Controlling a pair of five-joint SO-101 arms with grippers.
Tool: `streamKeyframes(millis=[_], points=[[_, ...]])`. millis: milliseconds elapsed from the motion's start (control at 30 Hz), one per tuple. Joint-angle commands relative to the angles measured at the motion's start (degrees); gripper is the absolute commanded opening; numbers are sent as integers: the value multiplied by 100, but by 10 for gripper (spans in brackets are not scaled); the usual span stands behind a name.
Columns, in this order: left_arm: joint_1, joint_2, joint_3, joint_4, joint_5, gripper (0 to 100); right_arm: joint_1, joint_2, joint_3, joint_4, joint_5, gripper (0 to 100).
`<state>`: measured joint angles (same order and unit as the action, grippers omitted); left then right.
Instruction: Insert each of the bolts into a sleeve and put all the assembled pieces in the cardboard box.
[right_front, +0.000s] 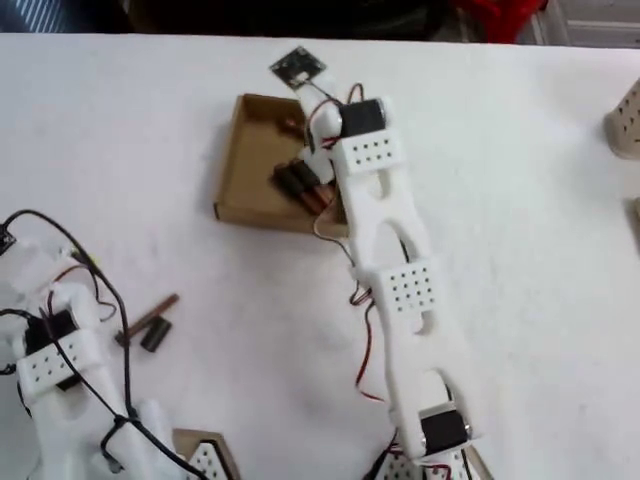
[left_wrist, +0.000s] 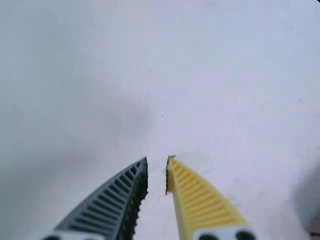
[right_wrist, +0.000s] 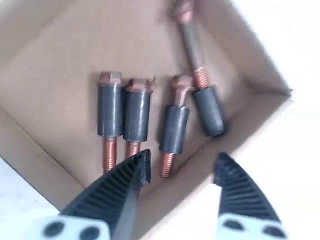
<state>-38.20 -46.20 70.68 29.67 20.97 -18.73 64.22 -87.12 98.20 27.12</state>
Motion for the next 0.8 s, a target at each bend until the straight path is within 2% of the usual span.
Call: streamKeyframes(millis=[0, 133, 233, 400, 600, 767], points=[[-400, 22, -343, 290, -26, 104, 13, -497, -352, 365, -158, 145], [-734, 22, -879, 949, -26, 104, 119, -664, -352, 374, -193, 145], [-831, 48, -1248, 1327, -62, 107, 189, -1112, 193, 382, -193, 145], [-1007, 1174, -2523, 2031, -457, 106, -110, -2818, 2576, 356, -176, 142], [-1965, 3029, -4633, 2840, -545, 107, -629, -5209, 4844, 171, -167, 143], [-2659, 3829, -5899, 3446, -1116, 106, -1174, -7055, 6919, -154, -35, 144]])
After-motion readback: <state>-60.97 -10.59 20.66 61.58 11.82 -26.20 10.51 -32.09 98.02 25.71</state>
